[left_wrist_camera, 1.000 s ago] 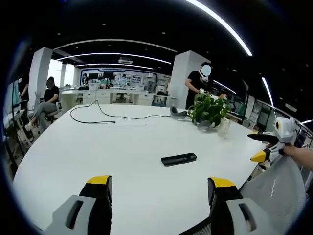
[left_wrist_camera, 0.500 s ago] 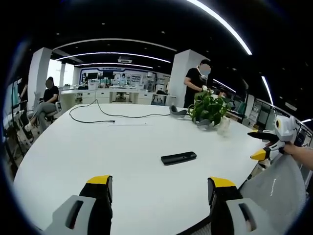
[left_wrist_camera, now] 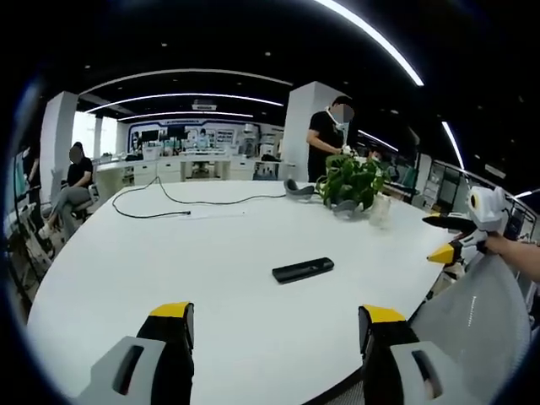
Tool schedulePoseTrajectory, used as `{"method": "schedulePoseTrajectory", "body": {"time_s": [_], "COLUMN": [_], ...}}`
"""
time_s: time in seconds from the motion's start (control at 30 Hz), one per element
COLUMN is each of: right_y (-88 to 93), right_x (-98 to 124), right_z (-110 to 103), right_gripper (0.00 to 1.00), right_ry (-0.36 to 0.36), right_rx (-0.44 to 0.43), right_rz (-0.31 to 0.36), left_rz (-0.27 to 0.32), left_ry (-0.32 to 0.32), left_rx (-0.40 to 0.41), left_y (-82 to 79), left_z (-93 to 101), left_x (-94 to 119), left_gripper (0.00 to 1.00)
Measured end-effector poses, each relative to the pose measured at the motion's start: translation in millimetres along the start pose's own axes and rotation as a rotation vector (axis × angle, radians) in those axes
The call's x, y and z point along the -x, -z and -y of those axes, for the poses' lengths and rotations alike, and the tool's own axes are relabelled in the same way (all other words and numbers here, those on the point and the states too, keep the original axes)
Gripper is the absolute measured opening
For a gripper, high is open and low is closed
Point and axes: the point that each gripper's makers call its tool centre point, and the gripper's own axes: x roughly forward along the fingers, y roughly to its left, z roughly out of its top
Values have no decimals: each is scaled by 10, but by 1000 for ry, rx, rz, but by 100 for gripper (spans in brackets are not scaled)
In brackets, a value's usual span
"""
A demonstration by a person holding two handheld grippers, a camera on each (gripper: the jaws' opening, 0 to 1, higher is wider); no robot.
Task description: Press the specified remote control buttons in sequence, fully releasing each button before pressing the next.
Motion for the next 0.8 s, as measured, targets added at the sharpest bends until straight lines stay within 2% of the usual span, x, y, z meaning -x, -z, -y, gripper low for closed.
{"method": "schedulePoseTrajectory", "body": {"time_s": [0.2, 0.37, 0.43, 0.53, 0.7, 0.73, 0.77, 0.8], "right_y": [22, 48, 61, 115, 150, 161, 170, 177], "right_x": [-13, -31, -35, -45, -73, -72, -72, -70], "right_z": [-56, -101, -101, -85, -197, -228, -228, -218], "right_gripper": [87, 85, 83, 80, 80, 80, 80, 79], "right_ry": [-28, -54, -60, -65, -124, -141, -140, -137], "right_rx": [14, 18, 6, -39, 8, 8, 6, 1], "right_rz": [-20, -36, -41, -67, -87, -94, -95, -98], "left_rz": [-15, 55, 65, 32, -33, -26, 20, 40], "left_ry": [-18, -82, -105, -133, -139, -134, -117, -124], "left_rx": [-9, 10, 13, -15, -64, -54, 14, 38], "left_y": [19, -110, -126, -75, 15, 6, -53, -79], "left_z": [-28, -146, -179, -234, -214, -206, -179, -199], "left_x": [4, 71, 86, 73, 38, 40, 47, 65], "left_gripper": [84, 85, 85, 85, 85, 85, 85, 85]}}
